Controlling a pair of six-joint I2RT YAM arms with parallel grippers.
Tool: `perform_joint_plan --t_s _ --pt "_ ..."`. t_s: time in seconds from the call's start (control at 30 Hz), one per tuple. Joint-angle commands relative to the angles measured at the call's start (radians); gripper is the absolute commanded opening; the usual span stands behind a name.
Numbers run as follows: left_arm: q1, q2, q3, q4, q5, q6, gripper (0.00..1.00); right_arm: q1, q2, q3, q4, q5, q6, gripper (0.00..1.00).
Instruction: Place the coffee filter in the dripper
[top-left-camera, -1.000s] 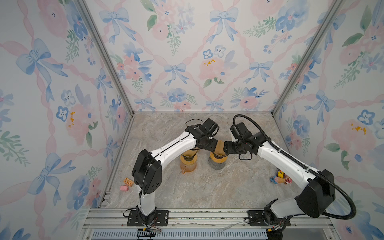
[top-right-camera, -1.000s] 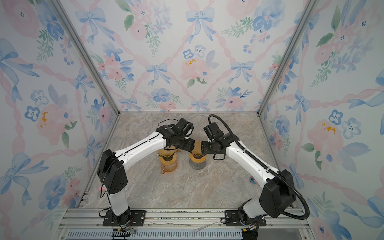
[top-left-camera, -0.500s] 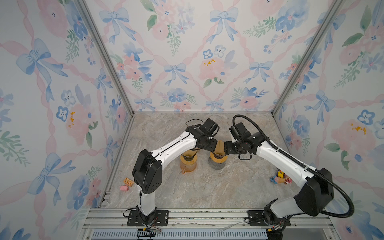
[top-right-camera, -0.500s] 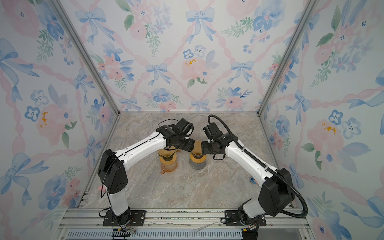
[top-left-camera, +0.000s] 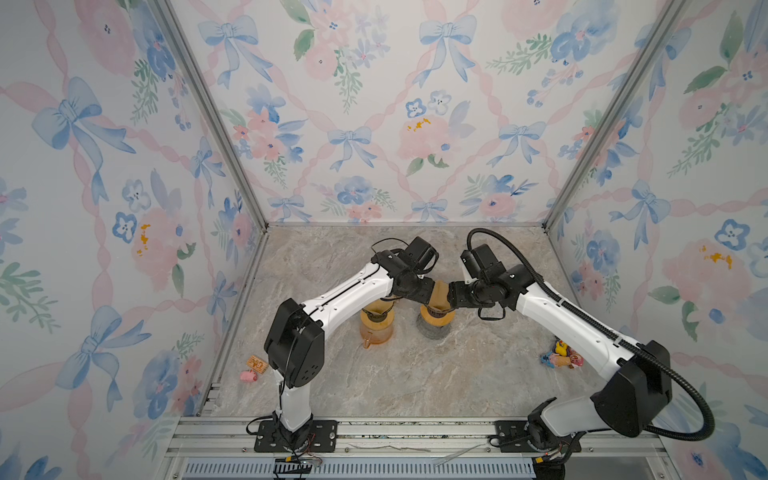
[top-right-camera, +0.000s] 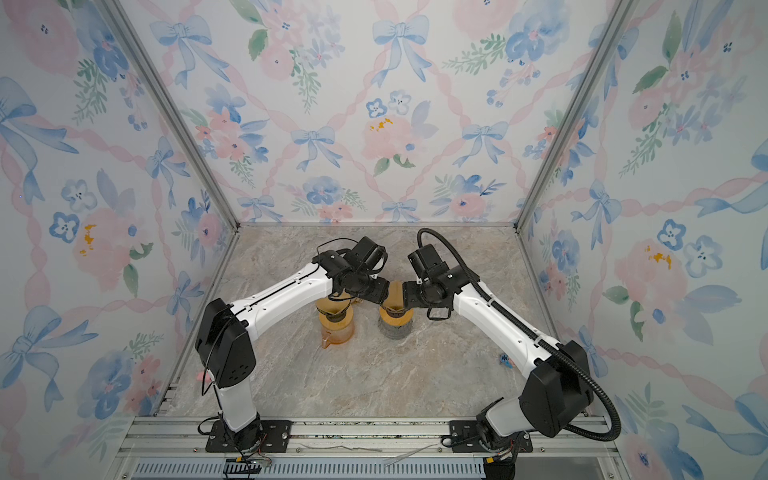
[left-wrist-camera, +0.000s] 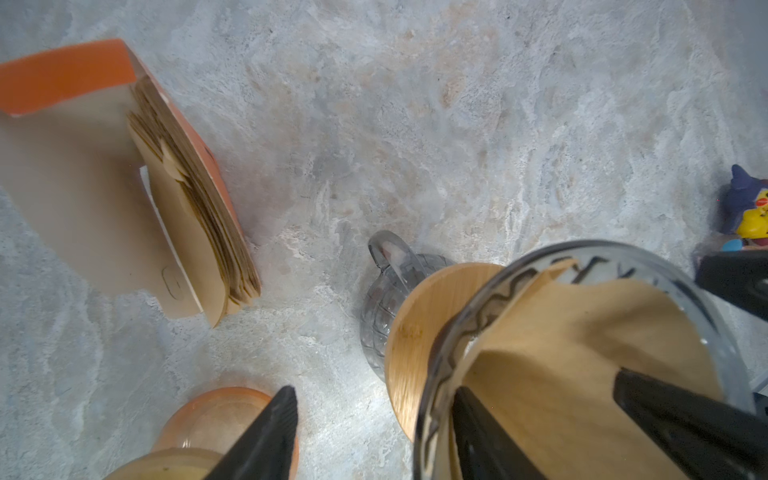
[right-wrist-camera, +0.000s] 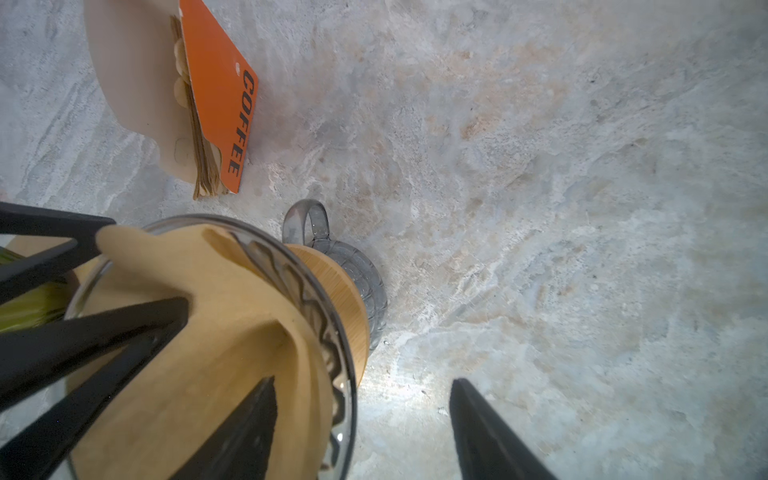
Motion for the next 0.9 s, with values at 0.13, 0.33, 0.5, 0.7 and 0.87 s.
perform_joint_plan --t_s 0.13,0.33,0.5,0.7,0.87 --pt "-0.005 0.005 0.025 -0.021 0.018 -0.011 0.62 -0.006 0.013 0.012 -0.014 -0.011 0.007 0.69" --pt "-0.005 0.005 0.024 -0.021 0.02 -0.014 0.62 -0.004 0.031 -0.017 -0.013 -0.02 0.015 0.69" --pt "-0.005 0.002 0.018 -0.02 0.018 -0.016 0.63 -0.004 0.04 -0.016 -0.041 0.005 0.01 0.69" --pt "-0.005 0.0 0.022 -0.021 0.018 -0.019 0.63 -0.004 0.037 0.001 -0.035 -0.003 0.013 0.69" --pt "-0.003 -0.011 0.032 -0.02 0.022 -0.021 0.65 -0.004 -0.012 0.009 0.009 -0.038 0.016 0.69"
